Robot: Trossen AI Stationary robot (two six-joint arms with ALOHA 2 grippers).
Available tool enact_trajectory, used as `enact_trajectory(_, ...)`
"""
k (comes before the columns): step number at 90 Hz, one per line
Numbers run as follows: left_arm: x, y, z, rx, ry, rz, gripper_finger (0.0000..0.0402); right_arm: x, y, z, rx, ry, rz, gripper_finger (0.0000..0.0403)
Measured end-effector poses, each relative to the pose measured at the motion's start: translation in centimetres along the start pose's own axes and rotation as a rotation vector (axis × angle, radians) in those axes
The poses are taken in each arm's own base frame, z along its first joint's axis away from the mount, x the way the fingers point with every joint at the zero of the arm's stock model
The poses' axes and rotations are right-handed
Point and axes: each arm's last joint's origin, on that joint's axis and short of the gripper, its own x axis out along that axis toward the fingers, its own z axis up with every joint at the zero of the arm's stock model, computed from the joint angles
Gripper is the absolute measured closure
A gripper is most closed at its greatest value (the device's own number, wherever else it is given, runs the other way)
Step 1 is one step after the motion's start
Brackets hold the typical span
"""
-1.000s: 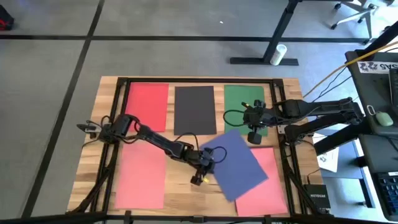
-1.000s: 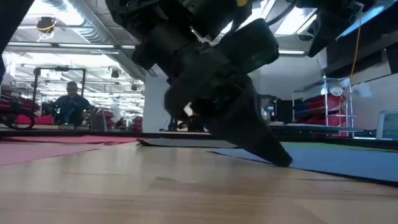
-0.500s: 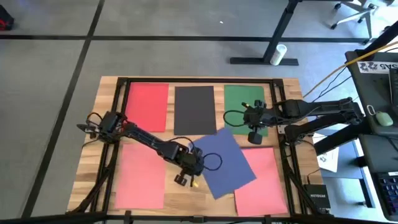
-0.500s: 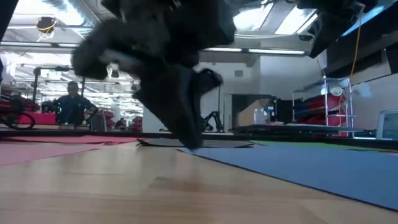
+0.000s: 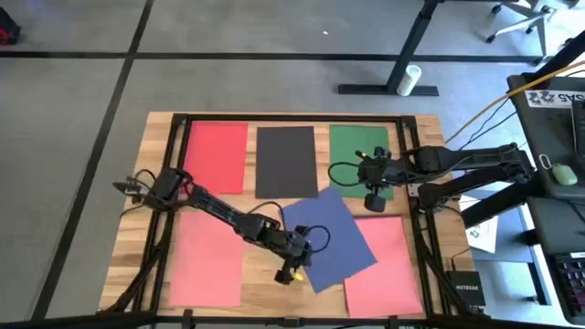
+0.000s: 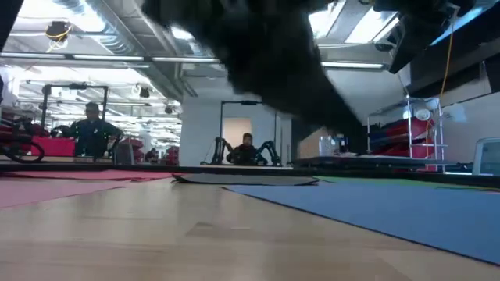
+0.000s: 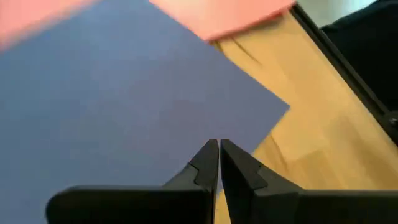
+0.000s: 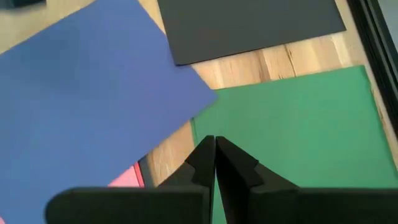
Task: Organize paper
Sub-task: Move the blue paper to the bottom center of the table
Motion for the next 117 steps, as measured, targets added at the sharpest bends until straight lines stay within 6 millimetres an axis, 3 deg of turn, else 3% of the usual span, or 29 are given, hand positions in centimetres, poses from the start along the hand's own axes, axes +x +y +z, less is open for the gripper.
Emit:
enact_trajectory(30,0.4,0.4,-1.3,-0.038,0.044,-0.09,0.0402,0.0,0.0,0.0,-0.001,0.0,0.0,0.0403)
enact_trajectory(49,0.3,2.0,-0.1,-0.022,-0.075,0.009,0.0402,0.0,0.0,0.0,-0.002,0.0,0.0,0.0403)
enact_trajectory(63,1.0,2.8,-1.7,-0.066,0.026,-0.017,0.0402,0.0,0.0,0.0,-0.002,0.0,0.0,0.0403)
enact_trajectory(85,1.6,1.6,-2.8,-0.044,0.106,-0.099,0.0402,0.0,0.0,0.0,-0.003,-0.001,0.0,0.0403)
enact_trajectory(117,-0.7,1.4,-3.1,-0.017,0.283,-0.078,0.0402,0.0,0.0,-0.1,-0.005,0.011,0.013,0.0403)
